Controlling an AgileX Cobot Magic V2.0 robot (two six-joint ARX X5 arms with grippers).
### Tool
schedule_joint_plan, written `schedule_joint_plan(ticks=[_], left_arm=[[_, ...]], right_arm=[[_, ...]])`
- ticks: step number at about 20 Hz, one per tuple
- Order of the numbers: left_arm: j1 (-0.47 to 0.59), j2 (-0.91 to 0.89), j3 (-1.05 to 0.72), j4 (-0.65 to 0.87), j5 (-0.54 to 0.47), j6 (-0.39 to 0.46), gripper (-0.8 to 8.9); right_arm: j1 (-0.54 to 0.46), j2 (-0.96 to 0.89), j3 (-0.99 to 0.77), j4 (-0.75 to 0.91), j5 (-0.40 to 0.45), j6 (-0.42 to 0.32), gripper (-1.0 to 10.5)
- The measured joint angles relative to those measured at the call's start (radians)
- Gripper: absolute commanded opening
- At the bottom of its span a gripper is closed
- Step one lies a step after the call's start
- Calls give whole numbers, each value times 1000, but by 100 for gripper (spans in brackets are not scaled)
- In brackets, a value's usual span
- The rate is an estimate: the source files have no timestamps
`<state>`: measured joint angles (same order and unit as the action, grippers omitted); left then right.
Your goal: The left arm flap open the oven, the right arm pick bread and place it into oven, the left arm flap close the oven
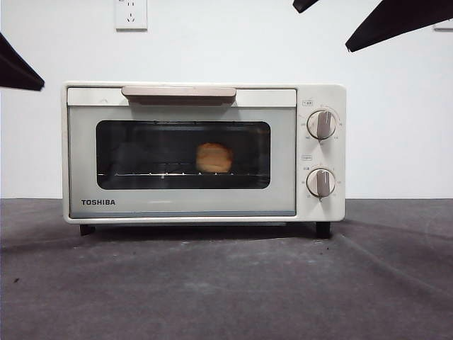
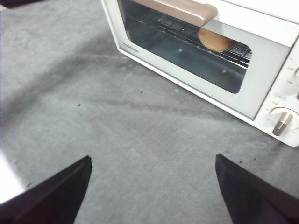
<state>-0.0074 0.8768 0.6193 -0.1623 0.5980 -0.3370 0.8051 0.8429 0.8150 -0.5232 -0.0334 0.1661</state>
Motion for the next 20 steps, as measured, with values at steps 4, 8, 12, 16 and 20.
schedule_joint_plan(ticks=[4, 8, 12, 16, 20], left_arm=[[-114, -79, 112, -188, -238, 153, 16], [-182, -126, 179, -330, -335, 265, 16], [-187, -138, 179, -381, -338, 299, 16], [-187, -138, 179, -380, -338, 302, 16], [-187, -138, 179, -380, -338, 302, 16]], right_arm=[[0, 0, 0, 0, 50, 19, 422], [0, 0, 0, 6, 61, 23, 422], [0, 0, 0, 16, 61, 23, 422], [0, 0, 0, 16, 61, 23, 339], [0, 0, 0, 16, 61, 25, 10]])
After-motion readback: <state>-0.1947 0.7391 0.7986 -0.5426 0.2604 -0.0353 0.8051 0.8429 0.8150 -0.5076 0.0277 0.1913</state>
